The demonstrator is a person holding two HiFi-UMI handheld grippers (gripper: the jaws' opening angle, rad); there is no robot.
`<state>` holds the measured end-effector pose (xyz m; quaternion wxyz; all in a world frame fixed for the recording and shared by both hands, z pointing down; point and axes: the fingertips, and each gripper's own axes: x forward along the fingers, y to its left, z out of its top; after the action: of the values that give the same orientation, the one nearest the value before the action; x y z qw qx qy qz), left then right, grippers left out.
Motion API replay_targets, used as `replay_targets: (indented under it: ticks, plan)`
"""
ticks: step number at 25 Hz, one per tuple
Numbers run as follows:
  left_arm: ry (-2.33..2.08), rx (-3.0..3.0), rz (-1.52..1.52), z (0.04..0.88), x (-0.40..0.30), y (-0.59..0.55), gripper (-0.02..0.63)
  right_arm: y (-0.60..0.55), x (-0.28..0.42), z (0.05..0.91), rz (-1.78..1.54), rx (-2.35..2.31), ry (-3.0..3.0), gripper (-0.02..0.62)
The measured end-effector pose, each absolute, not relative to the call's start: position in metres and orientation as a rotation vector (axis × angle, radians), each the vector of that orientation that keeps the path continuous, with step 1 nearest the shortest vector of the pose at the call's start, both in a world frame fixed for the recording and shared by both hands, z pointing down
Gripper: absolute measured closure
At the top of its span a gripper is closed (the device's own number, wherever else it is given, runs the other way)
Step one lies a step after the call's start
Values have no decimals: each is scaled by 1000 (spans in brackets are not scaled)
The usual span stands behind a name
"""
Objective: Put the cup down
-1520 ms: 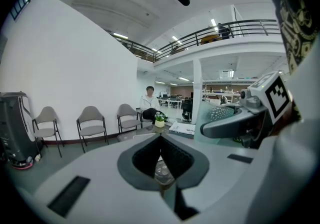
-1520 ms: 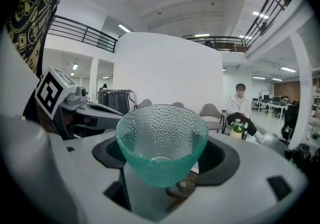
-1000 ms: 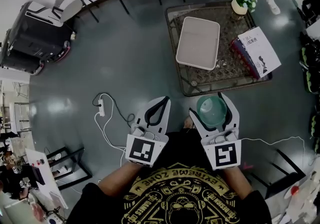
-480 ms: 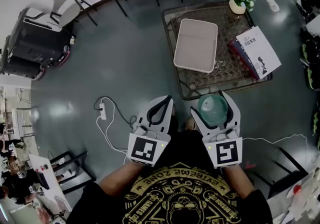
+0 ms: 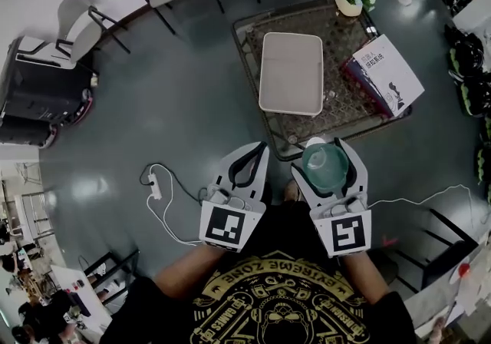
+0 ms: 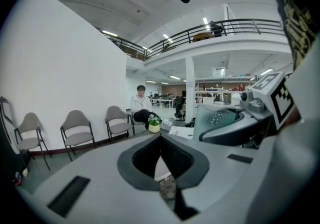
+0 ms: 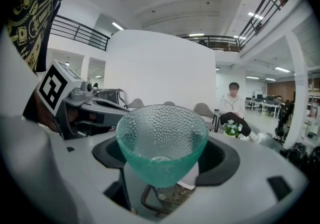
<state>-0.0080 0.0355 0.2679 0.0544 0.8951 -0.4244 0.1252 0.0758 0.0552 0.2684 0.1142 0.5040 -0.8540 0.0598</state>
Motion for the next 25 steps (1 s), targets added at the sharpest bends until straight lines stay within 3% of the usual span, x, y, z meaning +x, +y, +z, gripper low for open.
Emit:
replay_targets:
  ticks: [25]
  plan:
    - [-1058, 2785, 396, 298, -45, -36, 617, -16, 42, 275, 138, 1654, -2286, 210]
